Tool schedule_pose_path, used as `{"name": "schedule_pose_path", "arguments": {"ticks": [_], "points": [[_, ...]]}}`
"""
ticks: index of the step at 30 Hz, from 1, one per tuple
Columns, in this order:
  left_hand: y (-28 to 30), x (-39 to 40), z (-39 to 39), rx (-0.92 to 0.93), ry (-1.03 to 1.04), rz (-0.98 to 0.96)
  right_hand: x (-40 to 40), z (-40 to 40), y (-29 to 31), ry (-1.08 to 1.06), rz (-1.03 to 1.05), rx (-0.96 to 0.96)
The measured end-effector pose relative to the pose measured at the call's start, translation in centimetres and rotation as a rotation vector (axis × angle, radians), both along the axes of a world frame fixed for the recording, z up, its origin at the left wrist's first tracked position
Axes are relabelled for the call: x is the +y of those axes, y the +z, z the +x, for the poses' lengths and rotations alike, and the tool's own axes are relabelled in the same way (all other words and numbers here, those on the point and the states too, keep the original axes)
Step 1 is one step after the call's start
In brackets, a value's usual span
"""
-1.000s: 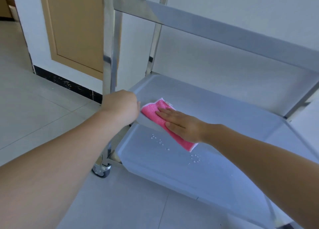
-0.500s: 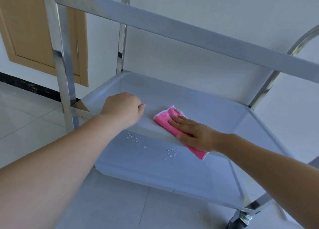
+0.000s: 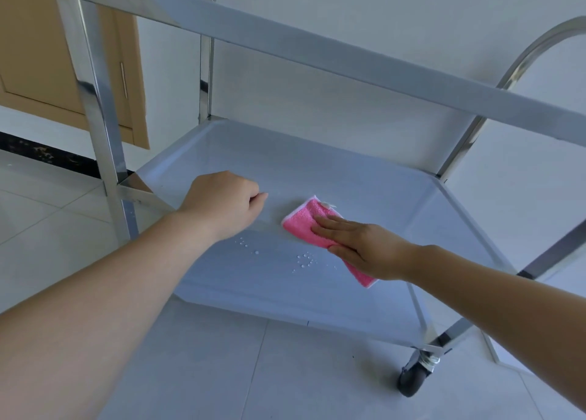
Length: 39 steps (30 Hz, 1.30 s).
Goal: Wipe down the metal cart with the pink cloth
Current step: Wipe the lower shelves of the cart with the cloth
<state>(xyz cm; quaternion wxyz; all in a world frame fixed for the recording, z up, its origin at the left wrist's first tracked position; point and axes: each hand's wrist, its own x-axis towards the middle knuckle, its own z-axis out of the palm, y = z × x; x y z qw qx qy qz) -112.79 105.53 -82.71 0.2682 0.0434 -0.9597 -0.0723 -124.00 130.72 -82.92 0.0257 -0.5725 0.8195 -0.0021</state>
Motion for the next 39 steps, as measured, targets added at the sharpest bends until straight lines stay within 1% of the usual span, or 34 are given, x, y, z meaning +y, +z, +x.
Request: {"name": "schedule_pose_path", "arguments": {"ticks": [5, 8, 10, 12, 16, 22, 25, 28, 31, 36, 39], "points": [[-0.9, 0.3, 2.6, -0.022, -0.082, -0.031, 0.9, 3.1, -0.3, 0.137, -0.040, 0.014], [-1.4, -0.3, 3.7, -0.036, -0.115, -0.059, 0.6, 4.5, -1.6, 0.227, -0.050, 0.024], [-2.1, -0.5, 4.2, -0.057, -0.139, -0.086, 0.3, 4.8, -2.9, 0.239, -0.038, -0.008], [-3.2, -0.6, 4.6, -0.078, -0.155, -0.092, 0.2, 4.7, -4.1, 0.206, -0.009, -0.065], [-6.5, -0.4, 4.5, -0.147, -0.130, -0.090, 0.5, 4.0, -6.8, 0.116, 0.017, -0.118], [-12.0, 0.0, 2.2, -0.280, -0.126, -0.028, 1.9, 0.7, -12.5, -0.094, 0.130, -0.114], [-14.4, 0.8, 0.4, -0.295, -0.111, -0.011, 3.5, -1.4, -14.8, -0.257, 0.121, -0.145], [-16.6, 2.2, -1.6, -0.256, -0.105, -0.037, 5.3, -3.6, -17.2, -0.389, 0.092, -0.145], [-18.9, 3.8, -3.5, -0.242, -0.102, -0.032, 6.9, -5.7, -20.1, -0.423, 0.080, -0.102], [-22.5, 5.7, -5.0, -0.272, -0.120, -0.009, 7.5, -6.8, -25.3, -0.438, 0.112, -0.140], [-24.1, 6.2, -5.2, -0.248, -0.125, 0.018, 7.5, -6.4, -26.7, -0.460, 0.049, -0.173]]}}
